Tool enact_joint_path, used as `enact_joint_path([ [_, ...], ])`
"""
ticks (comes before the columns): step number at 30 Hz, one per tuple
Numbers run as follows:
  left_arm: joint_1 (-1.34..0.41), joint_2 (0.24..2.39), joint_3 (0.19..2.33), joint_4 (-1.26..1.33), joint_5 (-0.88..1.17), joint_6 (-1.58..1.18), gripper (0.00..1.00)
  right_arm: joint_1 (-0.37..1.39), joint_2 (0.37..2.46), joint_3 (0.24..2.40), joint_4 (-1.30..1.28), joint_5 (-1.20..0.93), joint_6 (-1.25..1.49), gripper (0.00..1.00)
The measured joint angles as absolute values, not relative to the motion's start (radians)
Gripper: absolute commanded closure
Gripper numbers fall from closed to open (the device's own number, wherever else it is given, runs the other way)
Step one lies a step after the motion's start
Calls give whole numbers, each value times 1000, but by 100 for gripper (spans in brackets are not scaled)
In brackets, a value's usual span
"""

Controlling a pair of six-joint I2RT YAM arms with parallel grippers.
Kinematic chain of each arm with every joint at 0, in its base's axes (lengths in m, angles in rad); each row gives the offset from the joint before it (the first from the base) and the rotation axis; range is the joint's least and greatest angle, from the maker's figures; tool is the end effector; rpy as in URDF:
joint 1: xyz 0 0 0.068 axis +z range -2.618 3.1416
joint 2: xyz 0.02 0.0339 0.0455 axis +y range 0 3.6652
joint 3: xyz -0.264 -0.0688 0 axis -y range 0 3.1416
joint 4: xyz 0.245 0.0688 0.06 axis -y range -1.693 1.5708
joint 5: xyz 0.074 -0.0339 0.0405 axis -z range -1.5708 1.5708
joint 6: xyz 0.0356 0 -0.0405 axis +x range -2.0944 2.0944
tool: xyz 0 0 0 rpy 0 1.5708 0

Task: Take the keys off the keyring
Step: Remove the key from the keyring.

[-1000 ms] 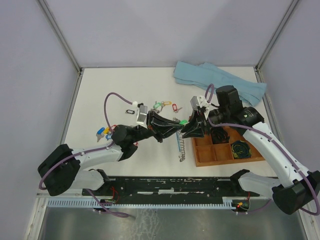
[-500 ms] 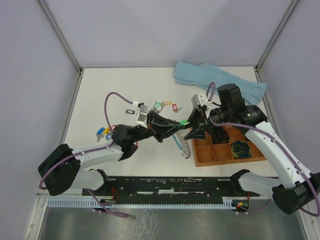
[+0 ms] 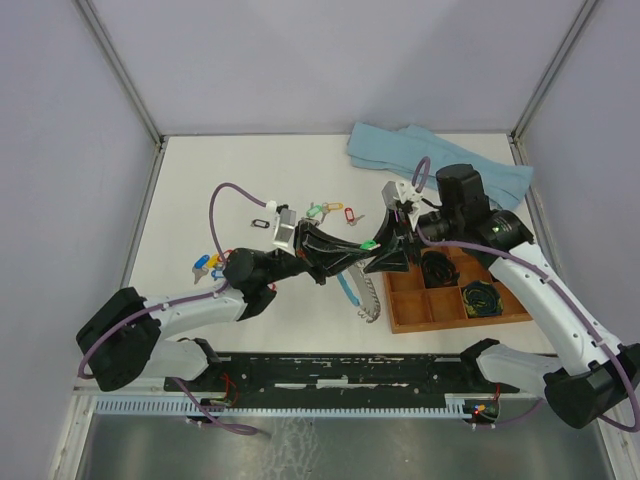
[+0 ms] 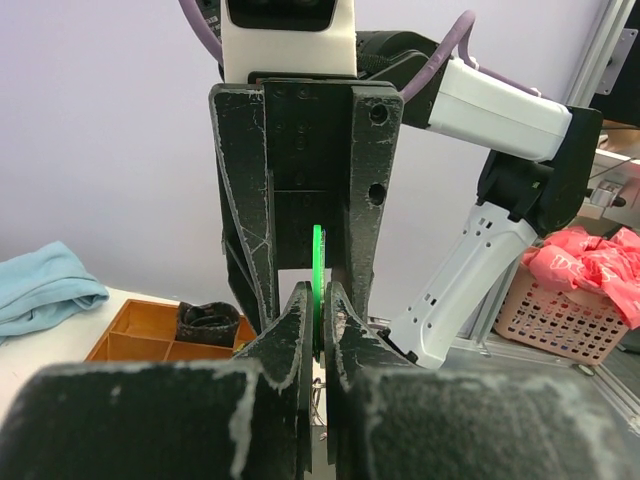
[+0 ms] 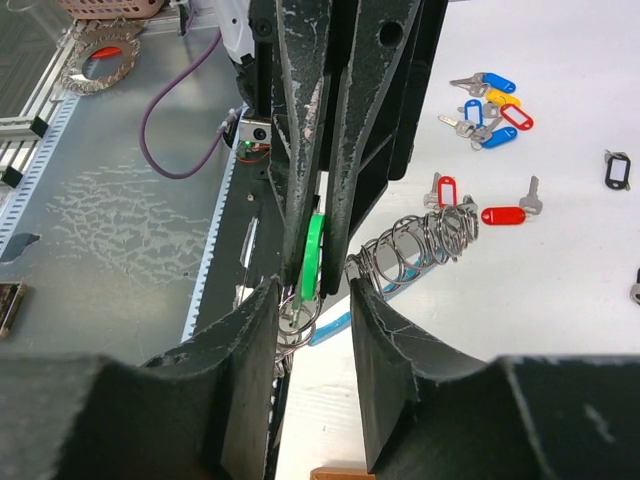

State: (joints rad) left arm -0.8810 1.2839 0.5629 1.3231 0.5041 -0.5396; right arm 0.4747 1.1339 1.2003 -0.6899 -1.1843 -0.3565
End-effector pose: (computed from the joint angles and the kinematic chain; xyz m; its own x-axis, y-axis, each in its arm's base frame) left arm 0.1494 -0.2081 0.3096 -0.1680 -0.5033 -0.8476 0.9820 -0.0099 -0.1887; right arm 0.1804 0.1298 0.3778 -0.1931 -0.2472 -0.9495 -0.9695 -0.1010 0.2235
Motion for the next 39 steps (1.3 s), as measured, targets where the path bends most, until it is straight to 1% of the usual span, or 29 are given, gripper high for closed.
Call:
enact_joint_path([
  [5,-881,1295,564,1325,504,-542,97,475,1134,1179,-642,-1180,-311,63],
  [11,-881,1300,564,1325,500,-542,97,475,1134,1168,-624,-1177,-289,75],
  [16,-881,1299,564,1326,498,-542,97,475,1134,1166,-625,-1172,-293,76],
  [20,-881,1298,564,1324,495,-542,97,475,1131,1166,-631,-1170,-308,93],
  [23,-881,1295,564,1322,486,-542,97,475,1127,1166,-635,-1171,-316,99],
  [30,-883,1278,532,1365,458,-558,97,459,1127,1164,-610,-1206,-289,99],
  [39,-883,1275,418,1522,330,-651,97,447,1127,1105,-432,-1263,-121,99],
])
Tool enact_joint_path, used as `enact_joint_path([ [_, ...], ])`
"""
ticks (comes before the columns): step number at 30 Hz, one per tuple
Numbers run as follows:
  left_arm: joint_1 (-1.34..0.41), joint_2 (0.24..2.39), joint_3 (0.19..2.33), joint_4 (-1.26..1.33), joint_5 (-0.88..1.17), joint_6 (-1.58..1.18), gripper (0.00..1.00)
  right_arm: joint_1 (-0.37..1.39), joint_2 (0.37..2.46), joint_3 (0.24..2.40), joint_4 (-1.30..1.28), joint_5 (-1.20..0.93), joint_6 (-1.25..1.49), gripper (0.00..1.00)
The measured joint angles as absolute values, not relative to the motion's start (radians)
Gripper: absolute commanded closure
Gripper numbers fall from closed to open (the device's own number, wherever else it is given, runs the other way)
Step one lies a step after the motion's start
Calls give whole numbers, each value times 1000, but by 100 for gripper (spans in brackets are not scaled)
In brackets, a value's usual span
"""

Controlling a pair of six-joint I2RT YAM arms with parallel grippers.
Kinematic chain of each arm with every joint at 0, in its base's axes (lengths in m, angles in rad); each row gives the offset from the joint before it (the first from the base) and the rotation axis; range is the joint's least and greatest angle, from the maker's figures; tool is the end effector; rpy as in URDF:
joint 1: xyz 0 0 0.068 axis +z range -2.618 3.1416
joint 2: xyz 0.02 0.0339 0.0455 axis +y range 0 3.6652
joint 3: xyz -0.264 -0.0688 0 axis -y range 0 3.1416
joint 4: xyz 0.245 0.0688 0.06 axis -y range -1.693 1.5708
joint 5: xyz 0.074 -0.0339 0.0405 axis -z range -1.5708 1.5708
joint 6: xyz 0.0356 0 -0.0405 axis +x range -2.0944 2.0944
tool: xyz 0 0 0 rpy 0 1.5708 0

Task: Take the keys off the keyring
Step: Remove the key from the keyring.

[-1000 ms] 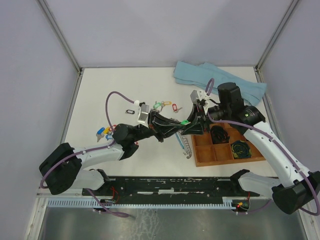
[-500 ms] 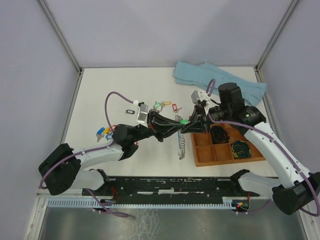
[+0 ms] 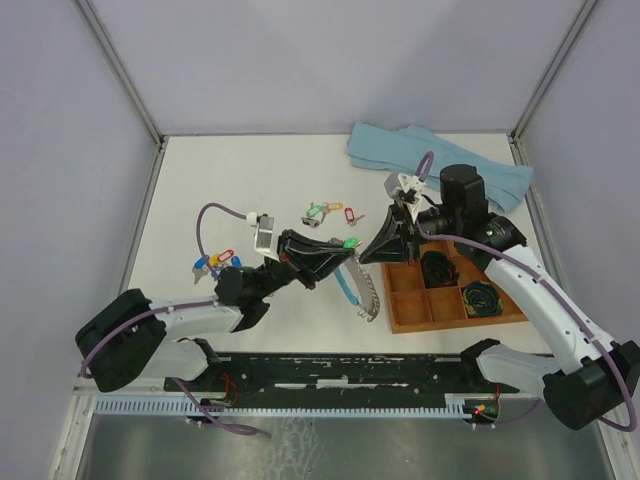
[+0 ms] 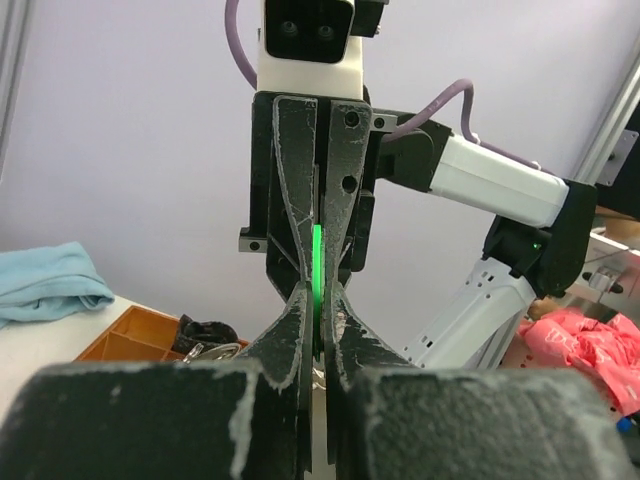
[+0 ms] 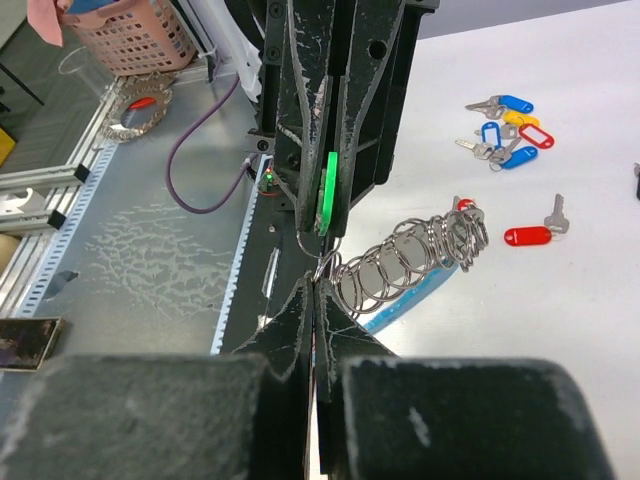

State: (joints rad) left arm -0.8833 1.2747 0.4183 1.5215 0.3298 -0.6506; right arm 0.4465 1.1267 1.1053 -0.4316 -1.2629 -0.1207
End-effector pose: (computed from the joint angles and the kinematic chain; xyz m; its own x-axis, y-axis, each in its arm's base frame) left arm 0.1393 -0.1878 0.2867 -0.2292 -0.6239 -0.7472 0.9477 0.0322 -0.3175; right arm 0.1919 0.1295 0.3695 -0.2831 -0.1760 -0.9428 -0.9447 -0.1187 0.3058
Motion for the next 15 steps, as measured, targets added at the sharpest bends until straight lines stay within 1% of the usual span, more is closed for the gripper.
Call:
enact_joint_path([
  [9,-884,1283,356,1532,236,-682,97,436,1127,1039,-252,-1259,58,99],
  [15,-888,1282,325,1532,191,-681,97,425,1127,998,-210,-1226,89,99],
])
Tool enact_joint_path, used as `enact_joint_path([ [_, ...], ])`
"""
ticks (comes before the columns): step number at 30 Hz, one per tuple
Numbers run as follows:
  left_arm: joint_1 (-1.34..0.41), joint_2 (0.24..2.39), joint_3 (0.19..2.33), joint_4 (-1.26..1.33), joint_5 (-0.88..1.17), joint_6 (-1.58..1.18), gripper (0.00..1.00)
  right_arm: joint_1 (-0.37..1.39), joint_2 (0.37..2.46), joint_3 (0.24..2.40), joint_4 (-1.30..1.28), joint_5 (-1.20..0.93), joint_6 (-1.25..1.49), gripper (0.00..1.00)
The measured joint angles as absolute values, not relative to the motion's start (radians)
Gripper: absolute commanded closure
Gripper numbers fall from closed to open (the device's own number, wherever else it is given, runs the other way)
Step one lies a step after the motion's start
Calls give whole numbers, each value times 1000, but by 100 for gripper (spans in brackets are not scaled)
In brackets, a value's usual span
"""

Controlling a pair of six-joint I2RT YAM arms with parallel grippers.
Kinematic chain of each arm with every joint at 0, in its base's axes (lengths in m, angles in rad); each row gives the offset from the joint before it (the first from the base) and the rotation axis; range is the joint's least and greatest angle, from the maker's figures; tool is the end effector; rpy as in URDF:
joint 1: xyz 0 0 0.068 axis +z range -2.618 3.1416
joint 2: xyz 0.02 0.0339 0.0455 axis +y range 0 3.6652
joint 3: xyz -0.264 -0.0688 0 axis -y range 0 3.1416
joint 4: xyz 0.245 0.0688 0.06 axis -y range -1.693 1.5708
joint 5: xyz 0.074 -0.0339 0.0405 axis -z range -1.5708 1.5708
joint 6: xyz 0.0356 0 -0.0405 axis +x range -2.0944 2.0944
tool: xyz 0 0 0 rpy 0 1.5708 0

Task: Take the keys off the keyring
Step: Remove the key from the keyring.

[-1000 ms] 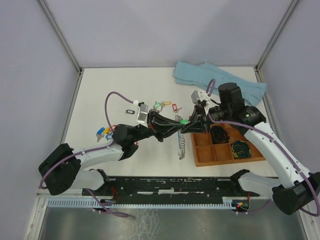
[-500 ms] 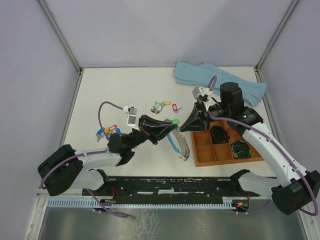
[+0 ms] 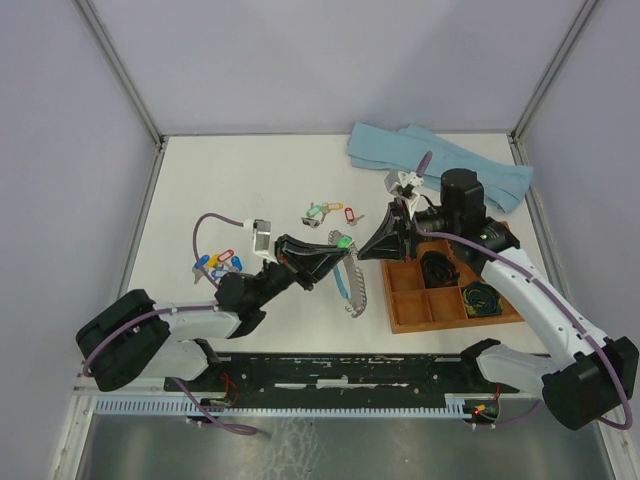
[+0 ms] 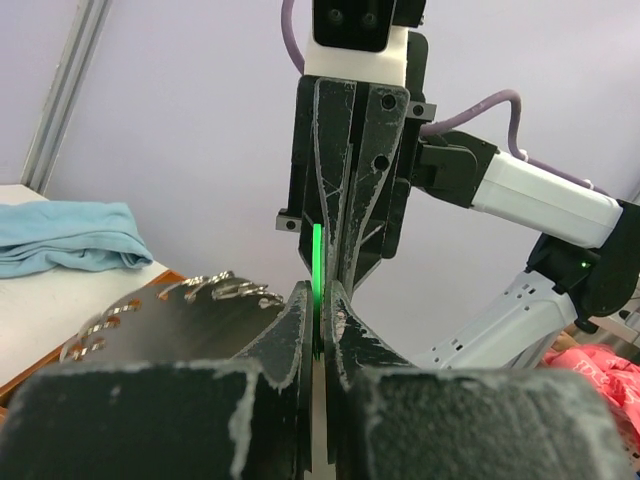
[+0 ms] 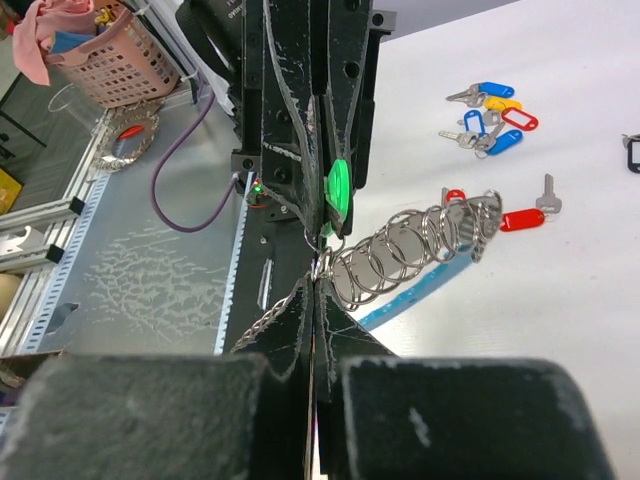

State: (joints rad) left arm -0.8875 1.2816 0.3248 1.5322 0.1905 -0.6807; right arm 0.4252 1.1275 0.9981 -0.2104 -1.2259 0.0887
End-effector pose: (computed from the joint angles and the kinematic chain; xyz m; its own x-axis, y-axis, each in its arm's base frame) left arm 0.1377 -0.1798 0.2601 -0.2753 -0.6406 -0.7168 0.8859 0.1204 -0.4479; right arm 0.2035 0.1289 0.3512 -0.3864 -0.1421 -0.9113 -0.9171 -0.0456 0.3960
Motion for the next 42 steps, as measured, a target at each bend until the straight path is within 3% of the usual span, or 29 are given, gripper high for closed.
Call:
enact_joint_path([
  [11,-880,1237,350,1510,194,-673,97,427,1127,983,-293,-1220,-72,90],
  [20,-876,1201,429,1424,237,-664,97,448,1127,987,-392,-1220,-167,72],
  [25,-876,1196,447,1343,249,-657,97,450,1126,1100,-583,-1222,-292,60],
  [31,-876,1187,454,1284,252,-647,97,443,1094,1211,-711,-1241,-373,59],
  [42,-877,1190,471,1273,213,-647,97,442,1113,1146,-532,-1132,-144,53],
])
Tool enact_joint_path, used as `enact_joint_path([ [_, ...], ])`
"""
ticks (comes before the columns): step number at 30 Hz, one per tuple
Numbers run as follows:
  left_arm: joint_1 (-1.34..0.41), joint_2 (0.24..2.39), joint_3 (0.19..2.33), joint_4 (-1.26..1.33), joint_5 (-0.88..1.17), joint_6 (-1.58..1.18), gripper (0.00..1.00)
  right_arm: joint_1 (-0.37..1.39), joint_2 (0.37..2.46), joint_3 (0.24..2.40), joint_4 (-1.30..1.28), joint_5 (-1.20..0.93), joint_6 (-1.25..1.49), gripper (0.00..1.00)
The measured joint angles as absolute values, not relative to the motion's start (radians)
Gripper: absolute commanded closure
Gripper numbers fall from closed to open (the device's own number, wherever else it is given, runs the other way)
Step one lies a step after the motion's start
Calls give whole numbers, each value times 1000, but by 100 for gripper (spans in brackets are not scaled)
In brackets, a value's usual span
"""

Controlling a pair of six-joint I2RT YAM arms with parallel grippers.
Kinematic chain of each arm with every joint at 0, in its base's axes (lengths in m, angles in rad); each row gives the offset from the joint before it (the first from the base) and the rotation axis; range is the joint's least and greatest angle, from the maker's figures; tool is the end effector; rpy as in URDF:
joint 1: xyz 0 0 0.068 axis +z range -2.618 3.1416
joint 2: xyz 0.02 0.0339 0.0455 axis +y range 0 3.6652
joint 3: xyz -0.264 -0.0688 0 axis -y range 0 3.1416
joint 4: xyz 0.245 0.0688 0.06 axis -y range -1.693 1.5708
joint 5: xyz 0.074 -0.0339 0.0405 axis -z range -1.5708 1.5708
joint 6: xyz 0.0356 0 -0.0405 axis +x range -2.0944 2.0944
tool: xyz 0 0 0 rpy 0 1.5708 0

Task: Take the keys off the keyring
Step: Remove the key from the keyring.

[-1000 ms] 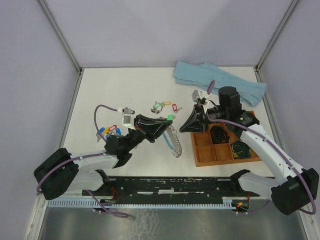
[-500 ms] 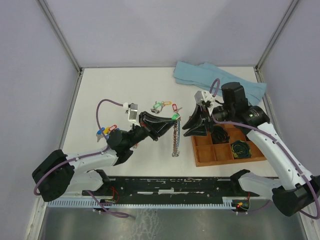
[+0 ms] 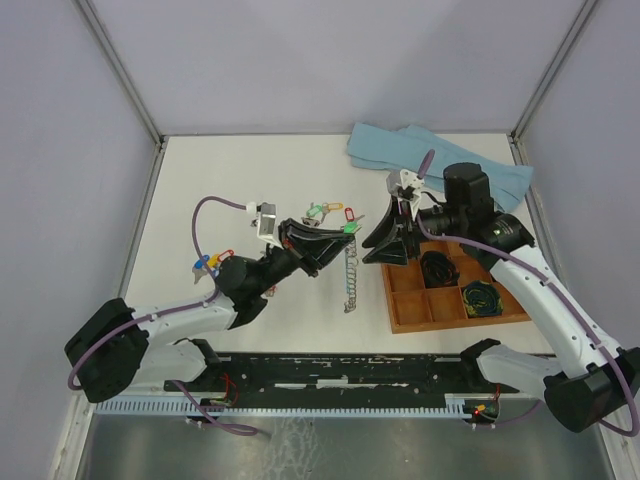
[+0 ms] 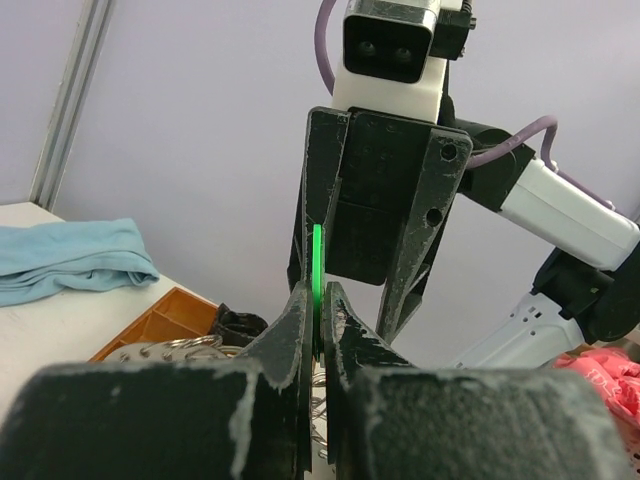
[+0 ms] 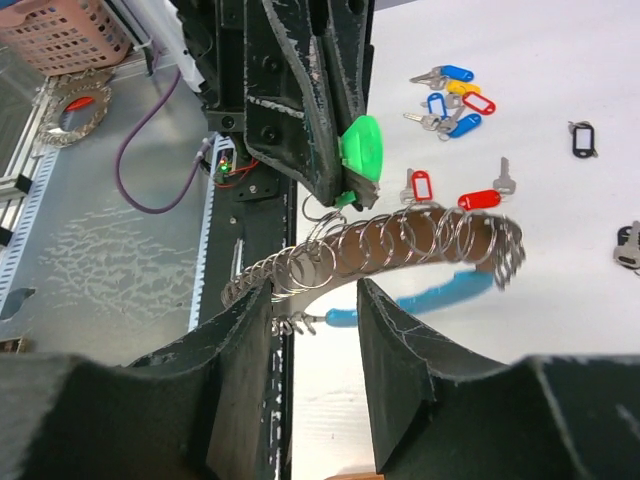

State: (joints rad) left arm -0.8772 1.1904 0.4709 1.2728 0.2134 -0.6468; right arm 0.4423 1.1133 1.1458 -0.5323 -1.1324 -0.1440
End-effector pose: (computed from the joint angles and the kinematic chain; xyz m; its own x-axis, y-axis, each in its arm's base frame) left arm 0.1466 -0.1881 0.2995 -0.2542 -0.6155 -0.7460 0.8941 0.1445 -0.4239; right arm 0.1891 0.1252 0.3756 -0.2995 -0.2093 -0.9309 -0.9527 0.0136 0.3035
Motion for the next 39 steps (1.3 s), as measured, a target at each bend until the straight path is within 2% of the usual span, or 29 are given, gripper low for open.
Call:
enact_joint_path([
  [20,-882,1239,487,1282,154,-648,97,474,1126,1128,-391,-1050,-29,54],
  [35,-889,1251,493,1289,108,-654,97,503,1133,1110,-377,-958,-30,63],
  [39,-892,1251,493,1289,105,-657,97,507,1133,1110,-377,-950,-31,68],
])
